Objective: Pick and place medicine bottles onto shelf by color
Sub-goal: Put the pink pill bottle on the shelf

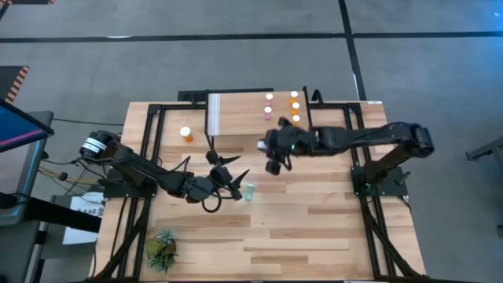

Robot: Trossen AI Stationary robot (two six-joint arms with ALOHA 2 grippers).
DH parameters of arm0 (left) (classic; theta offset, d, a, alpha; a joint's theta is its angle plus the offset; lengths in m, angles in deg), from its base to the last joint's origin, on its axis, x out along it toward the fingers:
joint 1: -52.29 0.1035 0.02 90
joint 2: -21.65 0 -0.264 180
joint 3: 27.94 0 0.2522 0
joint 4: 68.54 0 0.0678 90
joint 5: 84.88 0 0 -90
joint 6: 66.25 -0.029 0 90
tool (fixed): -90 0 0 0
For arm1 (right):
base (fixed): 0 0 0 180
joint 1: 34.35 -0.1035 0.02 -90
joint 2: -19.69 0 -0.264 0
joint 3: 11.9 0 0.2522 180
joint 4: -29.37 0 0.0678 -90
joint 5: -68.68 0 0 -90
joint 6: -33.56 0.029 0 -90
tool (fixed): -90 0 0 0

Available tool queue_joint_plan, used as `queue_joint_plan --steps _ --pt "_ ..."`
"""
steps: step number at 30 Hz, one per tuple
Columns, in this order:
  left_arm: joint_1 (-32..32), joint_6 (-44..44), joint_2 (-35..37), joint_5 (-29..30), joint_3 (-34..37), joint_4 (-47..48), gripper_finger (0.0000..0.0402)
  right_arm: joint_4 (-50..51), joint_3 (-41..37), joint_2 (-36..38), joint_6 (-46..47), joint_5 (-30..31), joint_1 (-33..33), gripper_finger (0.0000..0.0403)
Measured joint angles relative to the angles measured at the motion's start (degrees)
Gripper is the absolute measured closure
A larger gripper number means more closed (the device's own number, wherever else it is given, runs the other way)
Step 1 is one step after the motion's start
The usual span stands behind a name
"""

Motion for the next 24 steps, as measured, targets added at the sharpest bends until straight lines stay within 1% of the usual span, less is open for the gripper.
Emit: queue_joint_plan --steps 1,7,12,16,18,22,24 --pt "-0.13 0.05 0.48 -0.34 0.02 1.35 0.0156 -0.18 0.03 0.54 0.01 -1.14 1.36 0.0267" --pt "0.06 1.08 1.09 -4.61 0.47 1.42 0.0156 0.57 0.1 2.52 0.23 -8.99 9.39 0.0266" --pt "0.87 1.26 1.13 -7.72 0.46 1.35 0.0156 1.12 0.08 2.54 -0.01 -13.33 14.75 0.0266" --pt "1.85 1.85 1.13 -10.97 0.71 0.2 0.0156 0.95 0.08 2.44 -0.06 -15.98 17.62 0.0266" --pt "2.15 1.45 1.13 -12.5 2.39 -4.6 0.0156 1.39 0.08 2.4 -0.23 -16.13 18.63 0.0266" --pt "2.91 0.39 1.13 -16.08 9.14 -20.08 0.0156 1.4 -0.86 2.4 -0.23 -16.62 19.84 0.0266" --pt "3.38 0.6 1.19 -16.88 12.51 -27.2 0.0156 2.16 -1.23 2.33 -0.21 -17.78 20.51 0.0266"
